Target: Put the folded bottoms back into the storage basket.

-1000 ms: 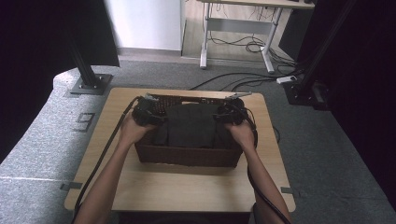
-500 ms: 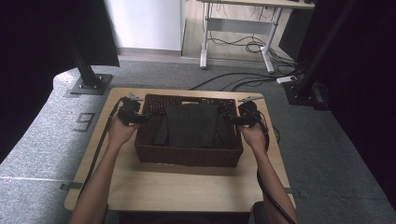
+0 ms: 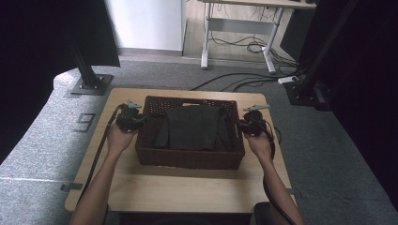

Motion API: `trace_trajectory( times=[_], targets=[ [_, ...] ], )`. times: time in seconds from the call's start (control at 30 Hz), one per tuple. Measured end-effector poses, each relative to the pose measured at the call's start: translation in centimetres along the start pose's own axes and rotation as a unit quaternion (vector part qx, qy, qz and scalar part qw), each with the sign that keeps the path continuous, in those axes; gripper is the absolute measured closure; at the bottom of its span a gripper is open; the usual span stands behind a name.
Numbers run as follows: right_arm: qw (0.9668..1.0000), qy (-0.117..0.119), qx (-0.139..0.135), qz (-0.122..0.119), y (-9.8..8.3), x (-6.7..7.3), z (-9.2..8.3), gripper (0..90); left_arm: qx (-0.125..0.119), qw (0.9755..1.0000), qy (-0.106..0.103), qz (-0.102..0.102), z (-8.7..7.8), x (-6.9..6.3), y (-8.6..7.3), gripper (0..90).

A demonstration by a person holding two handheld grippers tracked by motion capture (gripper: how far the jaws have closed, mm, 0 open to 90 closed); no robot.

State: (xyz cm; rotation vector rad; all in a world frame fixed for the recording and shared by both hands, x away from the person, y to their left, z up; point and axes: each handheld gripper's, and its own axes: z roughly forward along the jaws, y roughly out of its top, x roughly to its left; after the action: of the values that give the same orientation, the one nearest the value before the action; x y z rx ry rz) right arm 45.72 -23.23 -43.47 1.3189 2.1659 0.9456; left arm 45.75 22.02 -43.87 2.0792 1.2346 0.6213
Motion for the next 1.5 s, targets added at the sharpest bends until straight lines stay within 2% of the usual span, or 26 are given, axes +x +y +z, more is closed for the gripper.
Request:
trace_trajectory(
  times=[0.07, 0.23, 0.43, 0.6, 0.67, 0.83, 0.9, 0.97, 1.0, 1.03, 1.07, 1.13, 1.23, 1.27, 1.33, 1.37, 1.4, 1.47, 1.5],
  targets=[
    [0.9999, 0.01, -0.006, -0.003, -0.9, 0.4, -1.1, 76.5, -0.007, 1.0, -0.005, -0.001, -0.8, -0.4, -0.8, 71.7],
    [0.9997, 0.021, -0.008, -0.005, -2.1, 0.9, -2.6, 77.0, -0.016, 0.9995, -0.024, -0.014, -2.8, -1.1, -2.7, 71.0],
    [0.9992, 0.038, -0.006, 0.011, -2.9, 0.9, -3.2, 75.1, -0.023, 0.999, -0.032, -0.022, -3.5, -1.4, -3.5, 70.7],
    [0.9994, 0.034, -0.007, 0.009, -3.3, 1.3, -3.5, 76.4, -0.019, 0.9993, -0.028, -0.014, -3.8, -1.9, -3.8, 71.4],
    [0.9995, 0.031, -0.006, 0.003, -3.8, 1.7, -4.1, 76.3, -0.02, 0.9993, -0.03, -0.012, -4.4, -2.2, -4.3, 71.4],
    [0.9991, 0.042, 0.0, -0.002, -5.1, 2.3, -5.8, 76.1, -0.018, 0.9988, -0.044, -0.006, -6.3, -3.3, -5.9, 70.7],
    [0.9989, 0.046, 0.008, -0.007, -5.3, 2.5, -6.4, 75.8, -0.014, 0.9983, -0.056, -0.003, -7.0, -3.4, -6.2, 69.7],
    [0.9991, 0.041, -0.004, -0.012, -4.9, 2.8, -6.9, 72.5, -0.032, 0.9978, -0.059, -0.002, -7.4, -3.2, -6.1, 68.4],
    [0.9989, 0.044, -0.014, -0.011, -4.4, 2.9, -6.9, 67.3, -0.037, 0.9974, -0.062, -0.007, -7.4, -3.1, -5.9, 58.1],
    [0.9986, 0.048, -0.022, -0.01, -3.7, 3.2, -6.8, 63.3, -0.038, 0.9975, -0.059, -0.009, -7.2, -3.0, -5.8, 51.1],
    [0.9981, 0.056, -0.025, -0.012, -3.0, 3.5, -6.4, 60.3, -0.039, 0.9978, -0.054, -0.007, -7.0, -2.9, -5.6, 49.6],
    [0.9966, 0.075, -0.026, -0.021, -1.5, 4.3, -5.0, 56.9, -0.039, 0.9975, -0.057, -0.015, -6.3, -2.8, -5.5, 48.8],
    [0.9955, 0.086, -0.017, -0.036, 0.8, 6.0, -2.1, 60.7, -0.037, 0.9978, -0.053, -0.016, -5.3, -3.1, -5.4, 46.6],
    [0.9949, 0.092, -0.013, -0.039, 1.4, 6.5, -1.4, 61.5, -0.04, 0.9983, -0.041, -0.009, -5.1, -3.3, -5.4, 44.7],
    [0.9937, 0.101, -0.002, -0.048, 2.7, 7.7, 0.6, 64.7, -0.043, 0.9985, -0.034, -0.004, -5.0, -3.4, -5.5, 44.9],
    [0.9941, 0.086, 0.009, -0.066, 4.0, 9.0, 2.7, 67.2, -0.043, 0.9985, -0.034, -0.003, -5.0, -3.4, -5.5, 45.2],
    [0.9941, 0.086, 0.009, -0.066, 4.0, 9.0, 2.7, 67.2, -0.043, 0.9985, -0.033, 0.0, -5.0, -3.4, -5.5, 45.2],
    [0.9938, 0.067, 0.03, -0.084, 4.8, 9.7, 4.9, 68.0, -0.046, 0.9984, -0.032, 0.003, -5.0, -3.4, -5.6, 45.6],
    [0.9938, 0.058, 0.043, -0.084, 5.0, 9.8, 6.0, 68.5, -0.046, 0.9985, -0.031, 0.006, -5.0, -3.4, -5.6, 46.1]
  ],
)
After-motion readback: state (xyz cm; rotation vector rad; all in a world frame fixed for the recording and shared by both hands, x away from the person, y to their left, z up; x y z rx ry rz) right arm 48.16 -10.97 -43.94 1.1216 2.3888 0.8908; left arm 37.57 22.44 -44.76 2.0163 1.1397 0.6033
